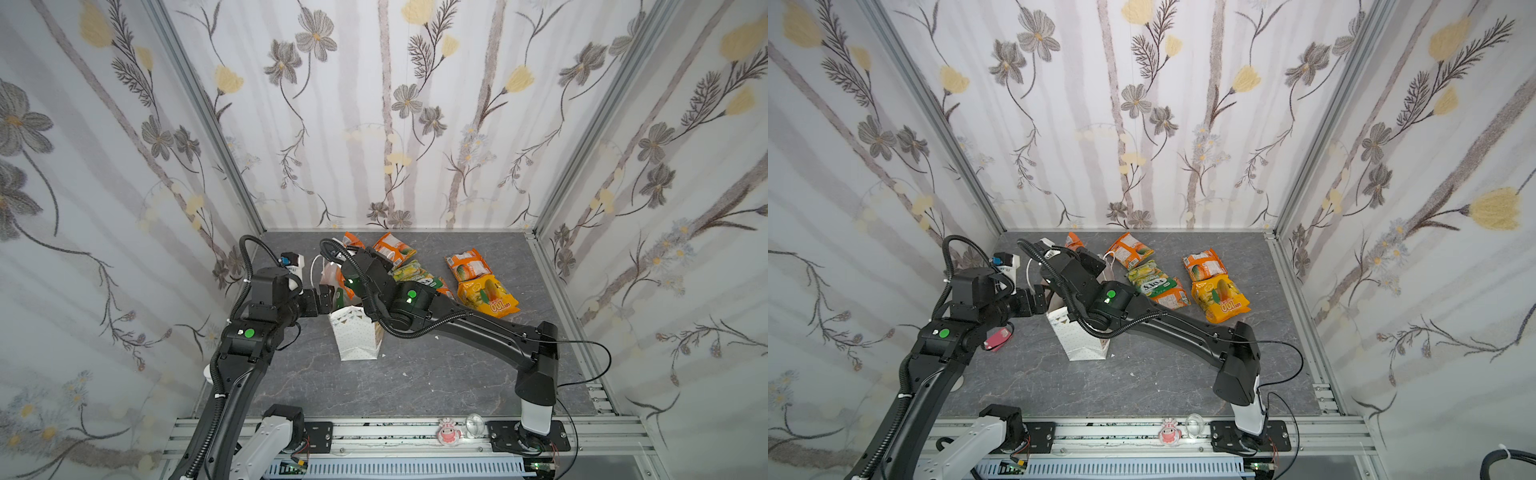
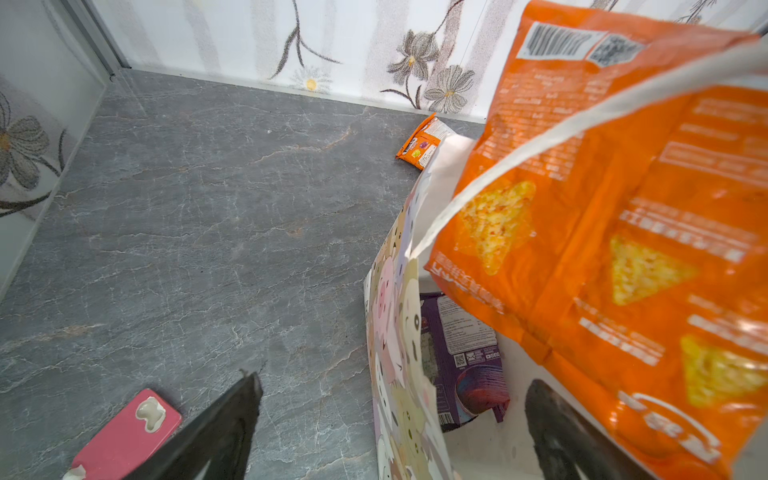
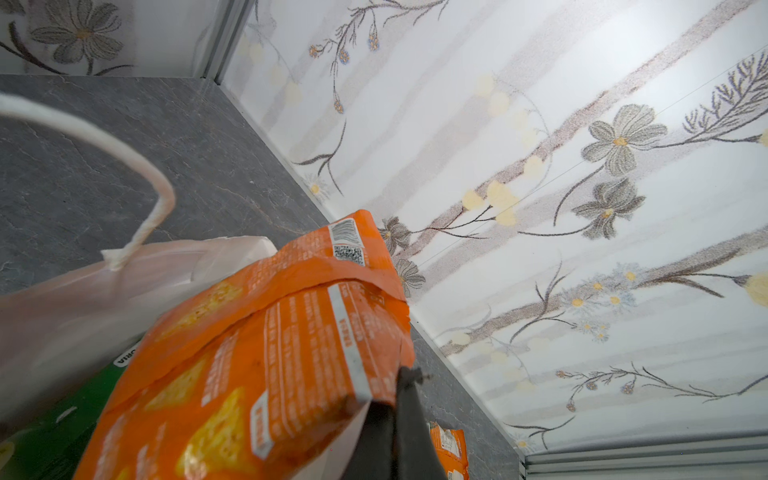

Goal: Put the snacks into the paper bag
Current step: 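Lower the orange chip bag into the paper bag and open the right gripper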

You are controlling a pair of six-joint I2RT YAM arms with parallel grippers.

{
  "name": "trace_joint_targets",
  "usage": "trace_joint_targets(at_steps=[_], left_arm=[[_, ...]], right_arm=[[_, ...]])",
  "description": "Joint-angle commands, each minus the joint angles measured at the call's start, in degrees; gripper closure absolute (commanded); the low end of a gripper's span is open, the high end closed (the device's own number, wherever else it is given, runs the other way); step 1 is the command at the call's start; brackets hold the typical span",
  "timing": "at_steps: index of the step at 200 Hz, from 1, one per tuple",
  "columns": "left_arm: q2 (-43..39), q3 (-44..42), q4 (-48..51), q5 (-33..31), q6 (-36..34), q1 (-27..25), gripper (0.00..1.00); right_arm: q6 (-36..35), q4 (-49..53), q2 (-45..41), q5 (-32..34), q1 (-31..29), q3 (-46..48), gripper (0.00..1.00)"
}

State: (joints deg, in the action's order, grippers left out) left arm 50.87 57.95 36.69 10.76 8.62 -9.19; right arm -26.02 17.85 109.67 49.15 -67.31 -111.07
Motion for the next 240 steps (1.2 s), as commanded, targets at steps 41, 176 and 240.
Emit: trace_joint_targets(at_steps=[41,176,240], left_arm=[[0.13,0.21,-0.77,-0.13,-0.28,-0.04,0.0],[0.16,-0.03,-0.81,-0.39,-0.18,-0.04,0.01],[0.75,0.1,-0.48,-0.92,-0.07,-0.04,0.0]], right_arm=[[3.66,0.36,1.25,-3.66,-0.54,-0.42,0.97],[5.06,3.06,1.7,-6.54,-1.06,-2.41,0.75],[7.87,7.07,-1.27,-7.3,-1.33,-3.98,0.77]])
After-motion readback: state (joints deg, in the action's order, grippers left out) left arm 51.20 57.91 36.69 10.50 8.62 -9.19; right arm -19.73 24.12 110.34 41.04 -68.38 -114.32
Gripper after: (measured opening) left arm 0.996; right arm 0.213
